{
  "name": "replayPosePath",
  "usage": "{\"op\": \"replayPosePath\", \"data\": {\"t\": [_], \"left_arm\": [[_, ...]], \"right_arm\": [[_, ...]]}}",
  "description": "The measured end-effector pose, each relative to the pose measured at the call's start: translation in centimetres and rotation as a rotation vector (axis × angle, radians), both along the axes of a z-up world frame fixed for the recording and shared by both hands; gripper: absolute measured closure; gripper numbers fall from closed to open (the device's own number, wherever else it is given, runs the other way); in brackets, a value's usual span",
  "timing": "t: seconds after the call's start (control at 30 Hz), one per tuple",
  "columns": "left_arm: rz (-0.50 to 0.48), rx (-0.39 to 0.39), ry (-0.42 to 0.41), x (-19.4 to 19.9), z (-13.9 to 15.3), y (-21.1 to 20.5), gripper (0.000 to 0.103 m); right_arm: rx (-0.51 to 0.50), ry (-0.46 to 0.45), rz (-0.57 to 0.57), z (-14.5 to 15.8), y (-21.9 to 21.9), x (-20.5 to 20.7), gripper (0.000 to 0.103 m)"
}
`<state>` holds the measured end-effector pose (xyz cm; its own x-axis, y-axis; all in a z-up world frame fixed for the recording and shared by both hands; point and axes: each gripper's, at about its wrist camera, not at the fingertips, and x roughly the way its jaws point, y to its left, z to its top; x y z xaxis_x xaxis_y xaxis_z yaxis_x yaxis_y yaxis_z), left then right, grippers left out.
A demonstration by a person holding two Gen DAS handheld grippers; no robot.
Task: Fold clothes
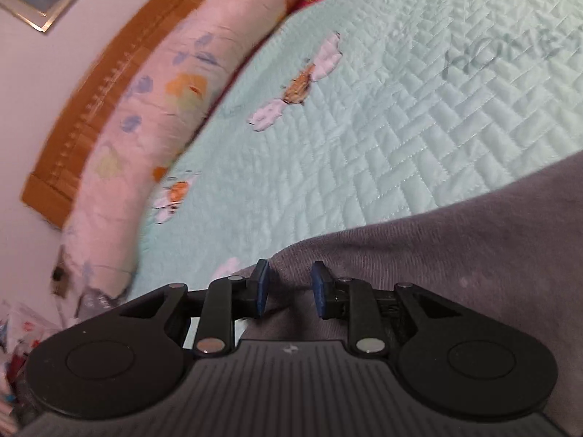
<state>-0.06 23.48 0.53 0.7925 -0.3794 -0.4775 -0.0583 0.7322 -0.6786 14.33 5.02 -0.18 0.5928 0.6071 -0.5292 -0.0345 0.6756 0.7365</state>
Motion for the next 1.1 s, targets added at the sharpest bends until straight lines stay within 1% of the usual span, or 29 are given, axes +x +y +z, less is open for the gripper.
{"op": "replayPosePath", "data": {"t": [0.03,0.13,0.17,0.23,0.3,0.37,0.4,0.47,0.5,0.53,0.63,0.7,0.73,0.83,0.87,0.9,0.93,0.97,1.0,1.03,1.1], "left_arm": [[-0.002,0.01,-0.001,0.0,0.1,-0.1,0.072],[-0.007,0.028,-0.002,-0.2,0.2,-0.3,0.072],[-0.006,0.023,-0.002,-0.2,0.1,-0.2,0.072],[-0.001,0.008,0.0,-0.3,0.1,0.1,0.072],[0.012,-0.007,0.001,-0.4,0.1,0.4,0.072],[0.033,0.0,-0.009,-0.7,0.3,0.6,0.071],[0.038,0.011,-0.01,-0.8,0.3,0.6,0.07],[0.034,0.031,0.003,-0.6,0.2,0.5,0.071],[0.034,0.029,0.002,-0.7,0.2,0.5,0.071],[0.034,0.026,0.001,-0.7,0.2,0.6,0.07],[0.037,0.028,-0.002,-0.8,0.5,0.5,0.07],[0.037,0.034,-0.009,-0.9,0.6,0.4,0.069],[0.04,0.039,-0.013,-1.0,0.8,0.4,0.069],[0.077,0.043,-0.03,-1.5,1.1,0.7,0.069],[0.103,0.047,-0.042,-1.9,1.3,0.9,0.069],[0.138,0.055,-0.056,-2.3,1.6,1.2,0.069],[0.176,0.064,-0.068,-2.7,1.8,1.5,0.065],[0.211,0.069,-0.075,-3.1,1.9,1.8,0.06],[0.243,0.067,-0.079,-3.5,2.0,2.2,0.058],[0.267,0.055,-0.075,-3.6,1.9,2.6,0.058],[0.294,0.028,-0.056,-3.5,1.5,3.4,0.058]], "right_arm": [[-0.01,0.014,-0.004,-0.4,0.5,0.6,0.079],[0.005,-0.005,-0.02,-0.5,0.9,1.5,0.078],[0.03,0.0,-0.035,-0.7,0.7,1.5,0.078],[0.068,-0.025,-0.058,0.0,0.1,0.5,0.076],[0.081,-0.07,-0.071,1.0,-0.4,-1.1,0.076],[0.104,-0.082,-0.09,1.1,-0.9,-2.6,0.076],[0.095,-0.071,-0.103,0.8,-0.8,-3.0,0.076],[0.026,0.02,-0.095,-0.8,0.1,-2.2,0.076],[0.022,0.016,-0.086,-1.3,0.3,-2.0,0.078],[0.028,-0.002,-0.093,-1.1,0.2,-2.1,0.077],[0.08,-0.05,-0.111,0.9,-0.7,-3.4,0.074],[0.089,-0.109,-0.146,2.5,-2.3,-5.9,0.074],[0.089,-0.121,-0.178,3.0,-3.4,-7.5,0.074],[0.039,-0.159,-0.323,4.1,-7.8,-12.1,0.073],[0.016,-0.135,-0.358,3.7,-8.8,-13.0,0.072],[-0.007,-0.11,-0.392,3.3,-9.8,-13.8,0.069],[-0.031,-0.086,-0.425,2.8,-10.8,-14.7,0.065],[-0.09,-0.089,-0.4,2.9,-10.1,-14.6,0.065],[-0.149,-0.091,-0.375,3.0,-9.5,-14.5,0.073],[-0.208,-0.094,-0.35,3.1,-8.8,-14.4,0.07],[-0.327,-0.1,-0.297,3.3,-7.5,-14.2,0.069]]}}
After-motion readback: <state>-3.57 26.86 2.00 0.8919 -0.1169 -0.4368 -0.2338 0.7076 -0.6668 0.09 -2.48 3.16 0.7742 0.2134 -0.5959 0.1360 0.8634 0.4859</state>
